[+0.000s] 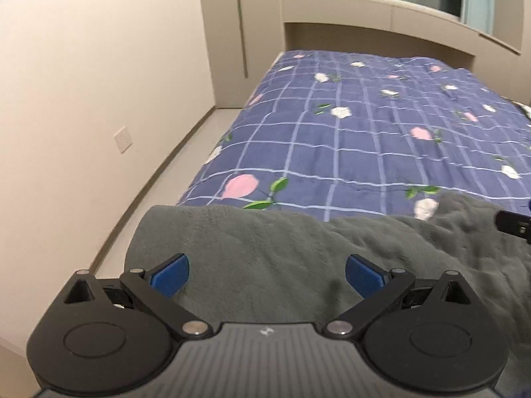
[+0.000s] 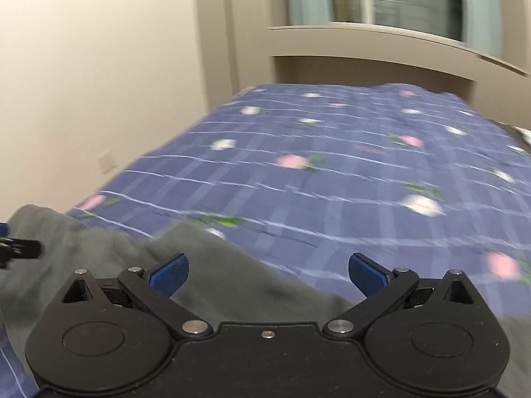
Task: Fold towel
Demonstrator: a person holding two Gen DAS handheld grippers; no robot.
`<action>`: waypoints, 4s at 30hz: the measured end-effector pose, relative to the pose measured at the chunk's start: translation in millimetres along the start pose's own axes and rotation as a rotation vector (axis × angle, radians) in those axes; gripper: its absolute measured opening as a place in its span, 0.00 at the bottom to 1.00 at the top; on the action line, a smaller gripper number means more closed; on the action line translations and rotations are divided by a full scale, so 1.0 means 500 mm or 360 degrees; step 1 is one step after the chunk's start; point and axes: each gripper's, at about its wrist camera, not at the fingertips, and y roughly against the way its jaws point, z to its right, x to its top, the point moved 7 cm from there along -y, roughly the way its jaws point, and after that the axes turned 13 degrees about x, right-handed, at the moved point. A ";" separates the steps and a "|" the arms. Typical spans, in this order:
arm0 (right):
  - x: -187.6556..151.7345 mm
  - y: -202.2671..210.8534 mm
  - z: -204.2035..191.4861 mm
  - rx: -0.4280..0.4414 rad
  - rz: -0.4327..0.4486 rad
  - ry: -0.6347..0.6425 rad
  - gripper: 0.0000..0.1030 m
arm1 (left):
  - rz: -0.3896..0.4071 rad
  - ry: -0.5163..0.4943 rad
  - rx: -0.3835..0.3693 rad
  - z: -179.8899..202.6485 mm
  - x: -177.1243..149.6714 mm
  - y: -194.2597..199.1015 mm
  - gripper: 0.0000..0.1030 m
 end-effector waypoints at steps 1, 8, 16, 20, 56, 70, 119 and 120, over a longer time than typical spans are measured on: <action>0.005 -0.020 -0.009 0.0019 -0.0015 0.0017 1.00 | -0.0026 0.0005 0.0014 -0.001 -0.003 -0.013 0.99; 0.001 -0.135 0.003 -0.0120 -0.0161 0.0104 1.00 | -0.0135 0.0013 0.0058 -0.006 -0.054 -0.072 1.00; -0.021 -0.151 0.023 -0.0110 -0.0163 0.0042 1.00 | -0.0137 0.0022 0.0062 -0.007 -0.048 -0.068 0.99; -0.010 -0.096 0.009 -0.0126 -0.0054 0.0085 1.00 | -0.0055 0.0074 0.0031 -0.014 -0.017 -0.047 0.99; -0.323 0.567 0.351 -0.0872 0.0334 -0.0570 1.00 | 0.0036 -0.0065 -0.0094 0.320 -0.060 0.160 1.00; -0.388 0.601 0.572 -0.0624 0.0435 -0.0999 1.00 | 0.0144 -0.0263 -0.0295 0.560 -0.108 0.266 1.00; -0.135 0.341 -0.034 -0.0505 -0.0088 0.0667 0.22 | -0.0203 0.0453 -0.0860 0.221 -0.047 0.238 0.99; -0.152 0.321 -0.050 -0.0480 -0.0137 0.0698 0.22 | -0.0213 0.0456 -0.0865 0.216 -0.052 0.235 0.99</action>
